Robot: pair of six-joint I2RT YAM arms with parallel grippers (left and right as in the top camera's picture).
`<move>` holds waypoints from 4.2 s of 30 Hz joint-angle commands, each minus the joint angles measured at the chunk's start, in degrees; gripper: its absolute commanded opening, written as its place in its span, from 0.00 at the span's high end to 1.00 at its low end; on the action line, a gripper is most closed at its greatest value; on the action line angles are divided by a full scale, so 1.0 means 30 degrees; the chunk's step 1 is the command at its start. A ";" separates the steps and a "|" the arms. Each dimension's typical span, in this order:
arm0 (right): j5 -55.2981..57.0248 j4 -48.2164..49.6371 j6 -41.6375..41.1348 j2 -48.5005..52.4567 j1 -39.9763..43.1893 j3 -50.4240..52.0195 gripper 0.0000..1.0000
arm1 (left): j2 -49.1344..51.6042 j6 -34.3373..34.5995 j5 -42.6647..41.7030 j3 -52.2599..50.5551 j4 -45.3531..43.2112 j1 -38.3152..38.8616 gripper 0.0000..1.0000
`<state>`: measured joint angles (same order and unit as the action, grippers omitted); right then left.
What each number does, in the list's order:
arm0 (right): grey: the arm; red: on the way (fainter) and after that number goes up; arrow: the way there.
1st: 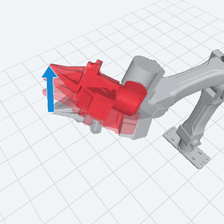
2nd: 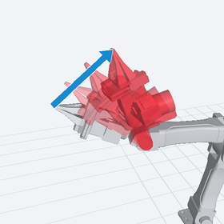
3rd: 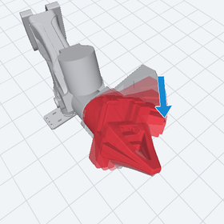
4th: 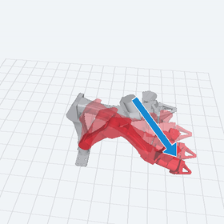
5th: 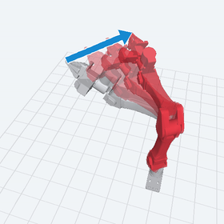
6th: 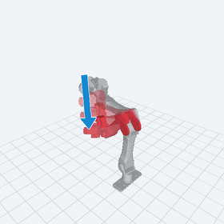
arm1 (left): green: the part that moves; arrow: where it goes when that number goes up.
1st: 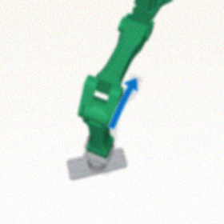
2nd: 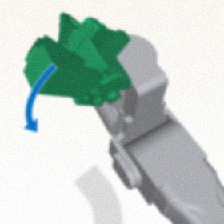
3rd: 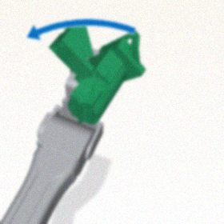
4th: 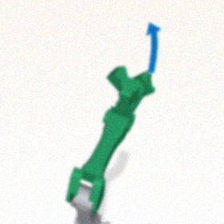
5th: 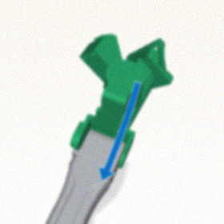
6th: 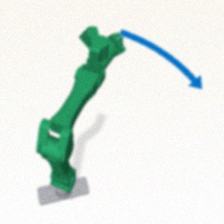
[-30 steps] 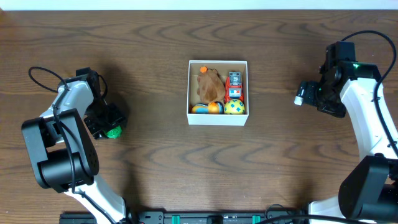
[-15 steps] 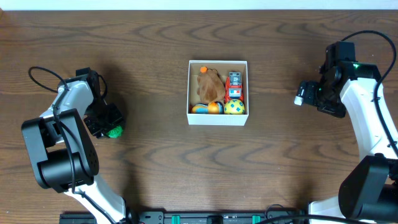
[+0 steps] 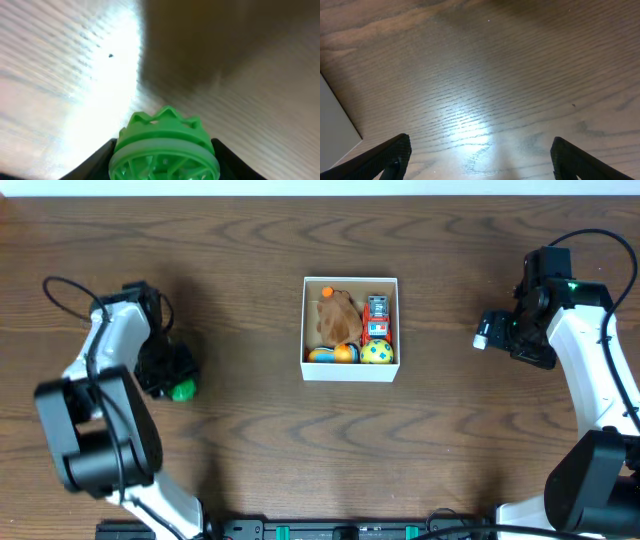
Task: Pack container
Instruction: 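Carry the green toy with the left gripper into the box, then lower the green toy into the box's left corner and open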
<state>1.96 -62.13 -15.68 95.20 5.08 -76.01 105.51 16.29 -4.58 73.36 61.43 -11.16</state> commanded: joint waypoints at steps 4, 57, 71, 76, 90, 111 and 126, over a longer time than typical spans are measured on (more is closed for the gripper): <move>0.0138 -0.0029 0.0262 0.0015 0.0036 -0.0015 0.09 | -0.5348 -0.0036 0.0160 0.2433 0.0168 0.4233 0.70; 0.0146 0.0000 0.0350 0.0015 0.0036 -0.0015 0.09 | 0.0656 -0.1770 0.1246 0.2667 -0.5814 1.5307 0.92; 0.0146 0.0015 0.0393 0.0015 0.0036 -0.0015 0.09 | 0.0124 -0.1770 0.1792 0.2667 -0.5727 1.5336 0.94; 0.0146 0.0044 0.0393 0.0015 0.0036 -0.0022 0.08 | -0.0546 -0.1792 0.2412 0.2667 -0.5741 1.5336 0.94; 0.0146 0.0058 0.0401 0.0015 0.0036 -0.0015 0.08 | -0.0641 -0.2725 0.4342 0.2667 -0.5734 1.6174 0.94; 0.0277 0.0058 0.0401 0.0015 0.0036 -0.0015 0.08 | -0.0634 -0.3075 0.4226 0.2659 -0.6011 1.6502 0.94; 0.0277 -0.0015 0.0401 0.0015 0.0036 -0.0015 0.08 | -0.0597 -0.2856 0.2914 0.2543 -0.5719 1.6502 0.92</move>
<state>2.02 -62.02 -15.25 95.20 5.08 -76.01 104.49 7.46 5.41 81.56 43.64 38.33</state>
